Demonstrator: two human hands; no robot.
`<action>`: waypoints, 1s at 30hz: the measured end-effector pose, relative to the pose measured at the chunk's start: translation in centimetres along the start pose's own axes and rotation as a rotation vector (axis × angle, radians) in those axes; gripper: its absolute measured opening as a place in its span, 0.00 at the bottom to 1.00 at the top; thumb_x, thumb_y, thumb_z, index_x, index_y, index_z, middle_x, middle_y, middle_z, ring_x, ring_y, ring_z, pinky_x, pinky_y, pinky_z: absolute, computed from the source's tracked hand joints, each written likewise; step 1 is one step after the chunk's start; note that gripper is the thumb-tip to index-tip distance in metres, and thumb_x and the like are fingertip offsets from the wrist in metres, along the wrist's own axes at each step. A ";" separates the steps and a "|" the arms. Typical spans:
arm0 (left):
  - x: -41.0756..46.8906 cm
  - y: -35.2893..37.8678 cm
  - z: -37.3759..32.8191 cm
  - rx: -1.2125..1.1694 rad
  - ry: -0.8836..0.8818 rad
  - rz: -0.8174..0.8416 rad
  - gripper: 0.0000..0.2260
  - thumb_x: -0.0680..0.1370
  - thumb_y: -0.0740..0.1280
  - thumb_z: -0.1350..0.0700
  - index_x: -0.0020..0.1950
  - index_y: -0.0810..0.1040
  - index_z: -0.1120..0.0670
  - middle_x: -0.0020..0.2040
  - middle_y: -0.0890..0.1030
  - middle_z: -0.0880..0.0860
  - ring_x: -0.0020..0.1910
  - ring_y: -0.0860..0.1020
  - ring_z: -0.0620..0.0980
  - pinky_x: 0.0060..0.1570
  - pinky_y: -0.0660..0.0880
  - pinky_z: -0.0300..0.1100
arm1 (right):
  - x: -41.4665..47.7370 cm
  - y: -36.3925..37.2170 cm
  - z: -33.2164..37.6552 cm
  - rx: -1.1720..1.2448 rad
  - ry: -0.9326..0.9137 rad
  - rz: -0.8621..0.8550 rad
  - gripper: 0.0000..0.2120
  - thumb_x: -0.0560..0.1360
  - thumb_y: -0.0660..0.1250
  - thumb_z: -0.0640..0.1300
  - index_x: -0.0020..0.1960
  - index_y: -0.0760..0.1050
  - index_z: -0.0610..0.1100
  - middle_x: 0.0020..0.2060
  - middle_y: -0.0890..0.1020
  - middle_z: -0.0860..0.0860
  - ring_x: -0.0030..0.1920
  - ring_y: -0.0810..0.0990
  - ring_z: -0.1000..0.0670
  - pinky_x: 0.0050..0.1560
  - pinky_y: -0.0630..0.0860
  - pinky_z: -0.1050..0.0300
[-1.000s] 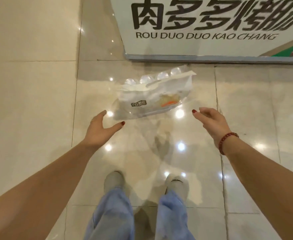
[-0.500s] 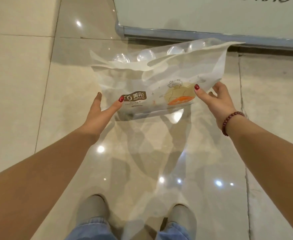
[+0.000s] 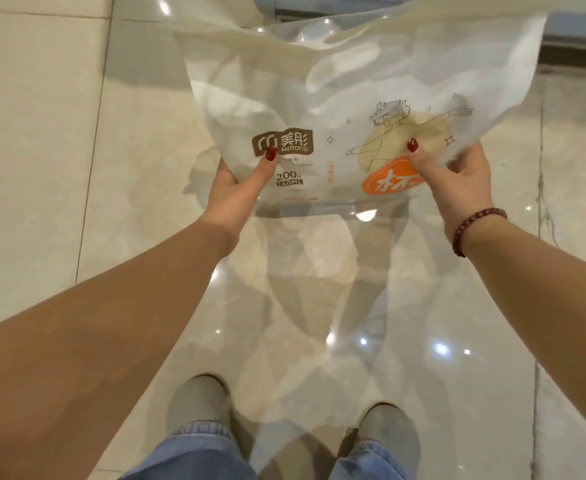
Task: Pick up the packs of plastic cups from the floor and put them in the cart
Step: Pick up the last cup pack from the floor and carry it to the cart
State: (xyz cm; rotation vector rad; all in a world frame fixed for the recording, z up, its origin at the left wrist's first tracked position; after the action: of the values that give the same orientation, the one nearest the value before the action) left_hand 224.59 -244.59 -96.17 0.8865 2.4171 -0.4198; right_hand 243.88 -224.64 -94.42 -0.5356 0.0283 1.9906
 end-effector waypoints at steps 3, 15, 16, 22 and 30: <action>-1.9 -1.5 -0.4 -0.019 -0.043 -0.072 0.32 0.67 0.72 0.35 0.68 0.72 0.45 0.58 0.82 0.41 0.58 0.80 0.43 0.58 0.74 0.43 | -1.4 0.6 0.8 -0.024 -0.003 -0.004 0.22 0.70 0.76 0.47 0.61 0.73 0.50 0.54 0.82 0.56 0.53 0.81 0.62 0.51 0.78 0.67; -16.2 -9.6 -8.5 -0.021 -0.001 -0.161 0.26 0.71 0.72 0.39 0.66 0.73 0.46 0.59 0.81 0.45 0.57 0.80 0.43 0.56 0.76 0.43 | -11.2 2.3 12.9 -0.063 0.060 0.098 0.16 0.72 0.75 0.50 0.56 0.75 0.48 0.45 0.82 0.54 0.46 0.82 0.56 0.43 0.78 0.63; -17.8 -10.5 -9.7 -0.018 0.006 -0.185 0.27 0.69 0.73 0.38 0.65 0.73 0.46 0.60 0.81 0.45 0.59 0.79 0.44 0.57 0.76 0.45 | -12.4 2.4 14.6 -0.084 0.044 0.101 0.14 0.72 0.75 0.49 0.54 0.74 0.49 0.44 0.81 0.54 0.46 0.82 0.54 0.44 0.79 0.61; -29.0 -16.2 -16.9 -0.052 -0.033 -0.400 0.24 0.68 0.72 0.39 0.62 0.75 0.44 0.58 0.82 0.42 0.59 0.79 0.44 0.62 0.74 0.48 | -20.4 2.9 25.1 -0.220 -0.070 0.186 0.12 0.66 0.77 0.54 0.42 0.74 0.57 0.45 0.83 0.52 0.51 0.83 0.47 0.55 0.80 0.44; -41.5 -23.8 -28.2 -0.185 -0.082 -0.565 0.14 0.73 0.74 0.45 0.56 0.77 0.43 0.55 0.83 0.45 0.55 0.81 0.50 0.59 0.77 0.55 | -30.1 5.5 40.3 -0.213 -0.069 0.336 0.14 0.63 0.76 0.60 0.45 0.78 0.57 0.47 0.85 0.54 0.54 0.83 0.46 0.57 0.78 0.39</action>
State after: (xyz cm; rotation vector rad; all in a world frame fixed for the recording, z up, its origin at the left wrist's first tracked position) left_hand 225.06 -270.36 -46.94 0.0914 2.5507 -0.4131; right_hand 236.01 -242.64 -47.83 -0.6297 -0.1469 2.3560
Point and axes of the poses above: each hand's wrist, its own x-axis towards the middle knuckle, its own y-axis out of the palm, z = x × y, the point moved 4 cm from there along x, towards the middle knuckle
